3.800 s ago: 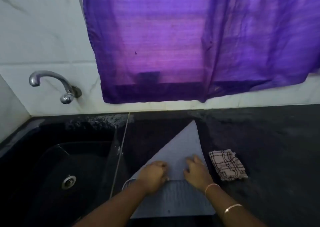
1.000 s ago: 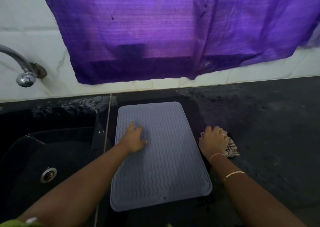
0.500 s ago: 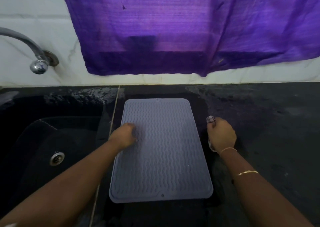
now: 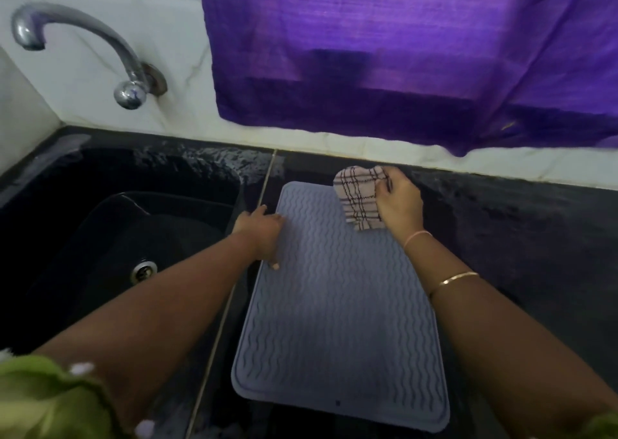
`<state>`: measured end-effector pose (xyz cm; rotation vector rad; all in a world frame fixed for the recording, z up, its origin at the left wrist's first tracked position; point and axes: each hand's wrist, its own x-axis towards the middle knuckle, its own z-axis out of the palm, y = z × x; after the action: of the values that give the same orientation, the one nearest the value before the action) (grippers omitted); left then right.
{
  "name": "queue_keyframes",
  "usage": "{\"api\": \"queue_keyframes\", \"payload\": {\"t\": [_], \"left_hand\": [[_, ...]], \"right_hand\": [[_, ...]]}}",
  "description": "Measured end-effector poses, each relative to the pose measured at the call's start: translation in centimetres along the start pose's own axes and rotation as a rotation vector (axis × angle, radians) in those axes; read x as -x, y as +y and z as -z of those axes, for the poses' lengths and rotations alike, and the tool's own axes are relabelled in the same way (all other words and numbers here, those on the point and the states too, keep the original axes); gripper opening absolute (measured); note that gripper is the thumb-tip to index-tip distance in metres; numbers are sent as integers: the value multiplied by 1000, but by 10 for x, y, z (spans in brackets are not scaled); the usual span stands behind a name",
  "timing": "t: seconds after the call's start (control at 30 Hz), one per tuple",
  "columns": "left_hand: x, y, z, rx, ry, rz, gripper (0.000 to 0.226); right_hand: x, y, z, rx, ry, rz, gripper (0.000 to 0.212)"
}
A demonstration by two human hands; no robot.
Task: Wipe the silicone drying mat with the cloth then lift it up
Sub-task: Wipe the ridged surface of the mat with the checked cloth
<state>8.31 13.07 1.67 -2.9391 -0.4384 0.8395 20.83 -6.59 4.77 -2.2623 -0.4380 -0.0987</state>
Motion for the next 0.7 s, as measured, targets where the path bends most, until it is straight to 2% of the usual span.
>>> {"api": "queue_keyframes", "payload": {"t": [0.1, 0.23, 0.3, 0.43, 0.57, 0.7], "left_hand": [[-7, 0, 4, -52, -49, -1, 112], [-20, 0, 7, -76, -105, -10, 118], [-25, -1, 6, -67, -122, -17, 121], [-28, -5, 3, -45, -127, -35, 123], [-29, -4, 4, -78, -116, -47, 124], [-28, -2, 9, -114, -126, -59, 120]], "right_hand": [[-24, -12, -14, -11, 13, 16, 31], [-40, -26, -47, 149, 73, 250, 33], [-40, -27, -72, 268, -14, 334, 33], [-27, -17, -129, 443, -323, 231, 50], [-19, -35, -157, 516, -314, 116, 63], [-26, -42, -158, 531, -351, 155, 59]]}}
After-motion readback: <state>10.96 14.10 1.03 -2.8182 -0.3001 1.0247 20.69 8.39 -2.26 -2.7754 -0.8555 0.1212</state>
